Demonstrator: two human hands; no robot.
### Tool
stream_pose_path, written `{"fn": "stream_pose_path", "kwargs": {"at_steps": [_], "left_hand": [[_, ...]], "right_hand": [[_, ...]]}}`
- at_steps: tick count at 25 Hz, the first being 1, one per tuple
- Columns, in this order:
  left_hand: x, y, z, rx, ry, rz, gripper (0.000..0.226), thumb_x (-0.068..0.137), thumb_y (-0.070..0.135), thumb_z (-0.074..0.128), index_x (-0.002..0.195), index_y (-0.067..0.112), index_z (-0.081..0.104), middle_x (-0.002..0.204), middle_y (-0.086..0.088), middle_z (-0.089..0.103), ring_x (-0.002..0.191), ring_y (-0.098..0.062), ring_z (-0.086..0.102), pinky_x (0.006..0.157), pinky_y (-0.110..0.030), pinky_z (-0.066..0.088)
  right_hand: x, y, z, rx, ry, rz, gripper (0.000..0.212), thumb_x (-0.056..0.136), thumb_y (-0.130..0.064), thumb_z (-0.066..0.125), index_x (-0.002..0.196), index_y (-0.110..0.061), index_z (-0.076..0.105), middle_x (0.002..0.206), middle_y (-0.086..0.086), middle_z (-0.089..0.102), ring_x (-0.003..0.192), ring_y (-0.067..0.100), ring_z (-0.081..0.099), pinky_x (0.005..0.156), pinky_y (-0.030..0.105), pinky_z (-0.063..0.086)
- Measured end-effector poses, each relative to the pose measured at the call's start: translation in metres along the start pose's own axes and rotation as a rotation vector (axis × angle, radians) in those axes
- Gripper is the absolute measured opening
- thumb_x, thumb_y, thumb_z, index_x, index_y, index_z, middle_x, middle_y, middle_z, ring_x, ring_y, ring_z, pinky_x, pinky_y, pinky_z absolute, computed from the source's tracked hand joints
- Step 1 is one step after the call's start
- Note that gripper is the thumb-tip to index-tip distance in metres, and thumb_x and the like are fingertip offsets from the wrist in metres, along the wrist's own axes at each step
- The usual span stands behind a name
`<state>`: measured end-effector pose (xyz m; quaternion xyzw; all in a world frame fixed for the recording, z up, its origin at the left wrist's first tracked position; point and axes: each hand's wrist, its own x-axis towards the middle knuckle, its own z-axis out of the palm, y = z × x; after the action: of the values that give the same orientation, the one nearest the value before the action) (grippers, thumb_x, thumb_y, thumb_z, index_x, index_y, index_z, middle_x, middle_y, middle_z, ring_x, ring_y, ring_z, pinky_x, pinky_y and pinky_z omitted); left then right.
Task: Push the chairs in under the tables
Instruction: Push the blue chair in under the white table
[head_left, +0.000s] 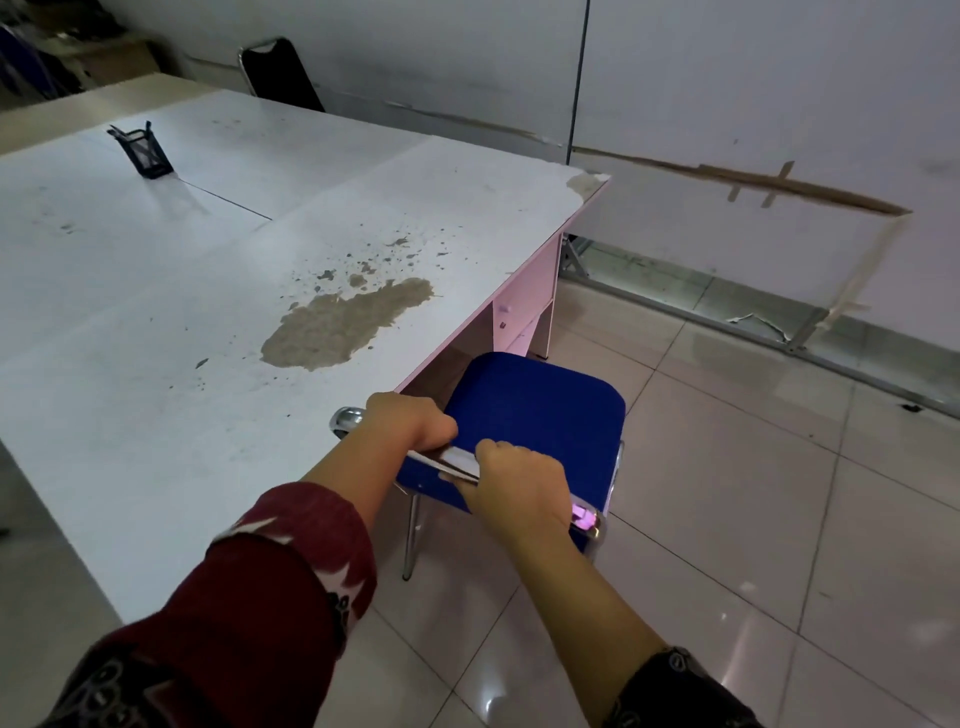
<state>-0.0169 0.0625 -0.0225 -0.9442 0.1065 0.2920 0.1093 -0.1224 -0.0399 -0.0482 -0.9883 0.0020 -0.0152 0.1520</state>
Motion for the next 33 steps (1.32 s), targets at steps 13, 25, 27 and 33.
{"fn": "stream_pose_path", "kwargs": {"at_steps": [13,25,27,33], "left_hand": [[-0.028,-0.022,0.036,-0.266,-0.280,-0.112,0.022,0.078,0.039,0.057,0.073,0.018,0.060,0.084,-0.004,0.063,0.078,-0.019,0.062,0.079,-0.031,0.050],[-0.056,-0.024,0.056,-0.901,0.076,0.140,0.051,0.081,0.068,0.039,0.067,0.024,0.060,0.073,-0.002,0.062,0.072,-0.019,0.060,0.072,-0.035,0.045],[-0.061,-0.018,0.059,-0.988,0.009,0.277,0.058,0.066,0.079,0.046,0.083,0.026,0.064,0.079,0.003,0.063,0.075,-0.013,0.060,0.073,-0.031,0.047],[-0.042,-0.003,0.044,-0.992,-0.168,0.298,0.072,0.069,0.069,0.059,0.128,0.029,0.048,0.121,0.003,0.057,0.107,-0.015,0.055,0.097,-0.041,0.046]], "right_hand": [[-0.029,0.011,0.000,-0.141,0.146,-0.453,0.033,0.057,-0.044,0.080,0.053,-0.019,0.060,0.041,-0.006,0.055,0.032,0.009,0.040,0.038,0.016,0.026],[0.044,0.066,-0.024,-0.083,-0.145,-0.280,0.034,0.063,-0.043,0.072,0.091,-0.035,0.053,0.131,-0.006,0.046,0.124,0.022,0.032,0.105,0.040,0.022],[0.044,0.080,-0.039,0.336,-0.421,-0.073,0.047,0.056,-0.041,0.074,0.095,-0.046,0.049,0.136,-0.007,0.036,0.128,0.024,0.028,0.105,0.047,0.030],[0.052,0.067,-0.002,0.623,0.395,0.238,0.051,0.089,-0.038,0.046,0.054,-0.005,0.061,0.056,0.016,0.065,0.053,0.031,0.060,0.050,0.037,0.049]]}}
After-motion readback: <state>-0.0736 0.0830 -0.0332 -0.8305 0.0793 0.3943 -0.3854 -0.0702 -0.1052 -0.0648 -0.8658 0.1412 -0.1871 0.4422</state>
